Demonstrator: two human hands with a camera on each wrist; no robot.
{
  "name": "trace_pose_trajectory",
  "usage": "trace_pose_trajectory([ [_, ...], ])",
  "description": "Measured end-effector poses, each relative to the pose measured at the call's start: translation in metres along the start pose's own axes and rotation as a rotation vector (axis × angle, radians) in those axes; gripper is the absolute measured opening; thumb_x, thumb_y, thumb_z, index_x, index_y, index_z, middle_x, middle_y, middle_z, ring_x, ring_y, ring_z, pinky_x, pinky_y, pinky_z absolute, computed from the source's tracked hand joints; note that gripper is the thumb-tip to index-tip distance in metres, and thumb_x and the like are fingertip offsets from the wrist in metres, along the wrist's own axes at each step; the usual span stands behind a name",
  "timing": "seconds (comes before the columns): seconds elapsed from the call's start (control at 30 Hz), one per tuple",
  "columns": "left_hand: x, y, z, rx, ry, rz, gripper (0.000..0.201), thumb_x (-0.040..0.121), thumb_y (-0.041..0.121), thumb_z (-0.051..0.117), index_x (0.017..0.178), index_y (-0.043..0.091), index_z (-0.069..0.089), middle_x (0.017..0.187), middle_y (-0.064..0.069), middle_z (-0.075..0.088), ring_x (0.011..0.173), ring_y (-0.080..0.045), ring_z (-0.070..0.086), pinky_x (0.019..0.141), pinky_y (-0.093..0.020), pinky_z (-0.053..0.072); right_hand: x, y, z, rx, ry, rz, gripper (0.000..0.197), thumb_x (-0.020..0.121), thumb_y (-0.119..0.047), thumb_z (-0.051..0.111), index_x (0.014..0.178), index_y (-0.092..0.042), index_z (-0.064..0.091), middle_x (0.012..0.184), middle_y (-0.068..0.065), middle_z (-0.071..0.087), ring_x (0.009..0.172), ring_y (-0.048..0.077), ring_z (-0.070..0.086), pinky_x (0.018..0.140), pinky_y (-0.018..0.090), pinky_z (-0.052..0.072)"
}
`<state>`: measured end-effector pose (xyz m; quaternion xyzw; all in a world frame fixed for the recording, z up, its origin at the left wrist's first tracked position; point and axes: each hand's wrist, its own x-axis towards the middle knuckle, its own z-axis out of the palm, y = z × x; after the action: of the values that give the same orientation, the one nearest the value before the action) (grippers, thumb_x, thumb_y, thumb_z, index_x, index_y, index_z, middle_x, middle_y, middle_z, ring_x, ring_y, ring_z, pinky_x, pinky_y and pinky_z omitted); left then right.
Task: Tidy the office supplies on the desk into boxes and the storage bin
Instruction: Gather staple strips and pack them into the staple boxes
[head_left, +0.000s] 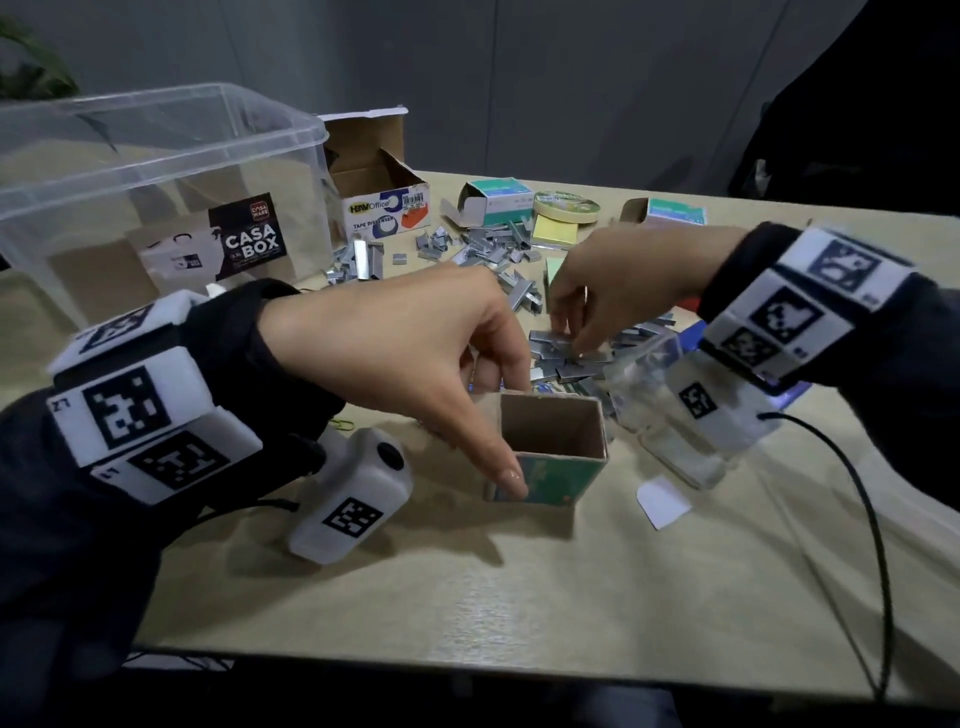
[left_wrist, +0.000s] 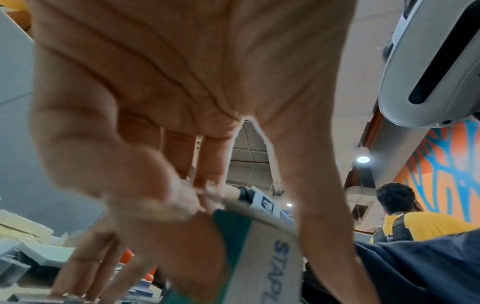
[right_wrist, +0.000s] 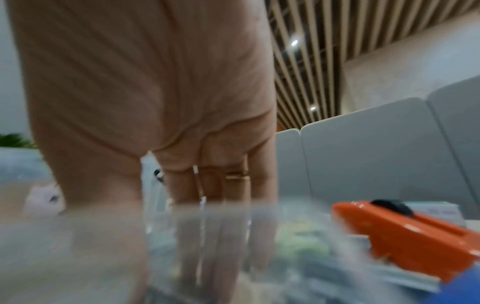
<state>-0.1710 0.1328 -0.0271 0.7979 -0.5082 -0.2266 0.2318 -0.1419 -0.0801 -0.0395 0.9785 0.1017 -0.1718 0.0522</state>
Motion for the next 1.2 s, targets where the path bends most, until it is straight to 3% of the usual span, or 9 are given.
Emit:
trace_pose_trajectory([
  [0.07, -0.002, 0.001, 0.002, 0.026, 0.037, 0.012, 0.04, 0.053, 0.044, 0.089, 0.073, 0.016, 0.068, 0.053, 0.003, 0.061, 0.046, -0.007, 0.052, 0.046, -0.016, 0.039, 0.006, -0.006, 0.006, -0.088, 0.032, 0.019, 0.019, 0.084, -0.03, 0.074, 0.099, -0.021, 0.071, 0.076, -0.014, 0.056, 0.076, 0.01, 0.056, 0.064, 0.024, 0.046],
  [0.17, -0.006, 0.005, 0.005, 0.113, 0.058, 0.074, 0.044, 0.051, 0.048, 0.089, 0.071, 0.019, 0.063, 0.052, 0.004, 0.056, 0.046, -0.006, 0.048, 0.048, -0.008, 0.033, 0.01, -0.012, 0.01, -0.164, 0.057, 0.053, 0.019, 0.081, -0.024, 0.075, 0.097, -0.015, 0.072, 0.084, -0.001, 0.064, 0.082, 0.022, 0.061, 0.065, 0.03, 0.05],
  [0.33, -0.009, 0.007, 0.01, 0.276, 0.049, 0.044, 0.047, 0.051, 0.057, 0.087, 0.071, 0.035, 0.052, 0.056, 0.021, 0.052, 0.055, 0.002, 0.051, 0.05, -0.012, 0.033, 0.012, -0.007, 0.006, -0.059, -0.045, 0.144, 0.022, 0.079, -0.03, 0.079, 0.096, -0.018, 0.072, 0.088, 0.001, 0.07, 0.083, 0.023, 0.068, 0.068, 0.032, 0.055],
  [0.4, -0.009, 0.006, 0.011, 0.306, 0.036, 0.015, 0.045, 0.054, 0.058, 0.085, 0.071, 0.039, 0.049, 0.057, 0.03, 0.051, 0.054, 0.007, 0.051, 0.05, -0.012, 0.034, 0.012, -0.003, 0.005, 0.028, -0.086, 0.156, 0.02, 0.08, -0.028, 0.079, 0.095, -0.017, 0.072, 0.083, -0.001, 0.07, 0.073, 0.018, 0.066, 0.062, 0.028, 0.054],
  [0.53, -0.007, 0.007, 0.01, 0.296, 0.021, -0.028, 0.045, 0.053, 0.058, 0.086, 0.072, 0.037, 0.052, 0.055, 0.031, 0.051, 0.053, 0.008, 0.052, 0.049, -0.011, 0.036, 0.013, 0.004, 0.002, 0.131, -0.15, 0.159, 0.019, 0.078, -0.024, 0.082, 0.09, -0.015, 0.07, 0.075, -0.002, 0.07, 0.05, 0.001, 0.06, 0.052, 0.02, 0.047],
  [0.73, -0.005, 0.006, 0.009, 0.22, 0.01, -0.062, 0.045, 0.053, 0.05, 0.09, 0.071, 0.034, 0.052, 0.052, 0.028, 0.053, 0.047, 0.006, 0.051, 0.048, -0.011, 0.035, 0.009, 0.006, 0.004, 0.21, -0.151, 0.173, 0.023, 0.071, -0.027, 0.086, 0.083, -0.016, 0.069, 0.081, 0.004, 0.071, 0.066, 0.014, 0.062, 0.056, 0.022, 0.051],
  [0.87, -0.007, 0.009, 0.008, 0.145, 0.021, 0.024, 0.043, 0.055, 0.044, 0.09, 0.072, 0.023, 0.057, 0.047, 0.009, 0.053, 0.041, -0.003, 0.05, 0.045, -0.008, 0.033, 0.002, 0.007, 0.001, 0.259, -0.034, 0.159, 0.021, 0.067, -0.03, 0.087, 0.076, -0.019, 0.072, 0.073, -0.004, 0.071, 0.059, 0.009, 0.06, 0.052, 0.019, 0.045],
  [1.0, -0.005, 0.007, 0.008, 0.073, 0.015, 0.003, 0.045, 0.055, 0.041, 0.09, 0.072, 0.015, 0.056, 0.045, 0.005, 0.052, 0.036, -0.004, 0.048, 0.043, -0.006, 0.031, -0.019, 0.006, -0.012, 0.347, 0.135, 0.11, 0.018, 0.069, -0.024, 0.087, 0.075, -0.015, 0.073, 0.071, -0.001, 0.073, 0.046, -0.002, 0.06, 0.045, 0.01, 0.042],
  [1.2, 0.002, -0.004, 0.0, -0.127, -0.058, -0.117, 0.04, 0.059, 0.027, 0.09, 0.072, 0.009, 0.058, 0.053, -0.002, 0.065, 0.046, -0.013, 0.06, 0.047, -0.019, 0.044, -0.081, -0.01, -0.054, 0.405, 0.328, -0.188, 0.019, 0.06, -0.042, 0.079, 0.073, -0.03, 0.074, 0.071, -0.016, 0.073, 0.065, -0.002, 0.068, 0.06, 0.003, 0.046],
])
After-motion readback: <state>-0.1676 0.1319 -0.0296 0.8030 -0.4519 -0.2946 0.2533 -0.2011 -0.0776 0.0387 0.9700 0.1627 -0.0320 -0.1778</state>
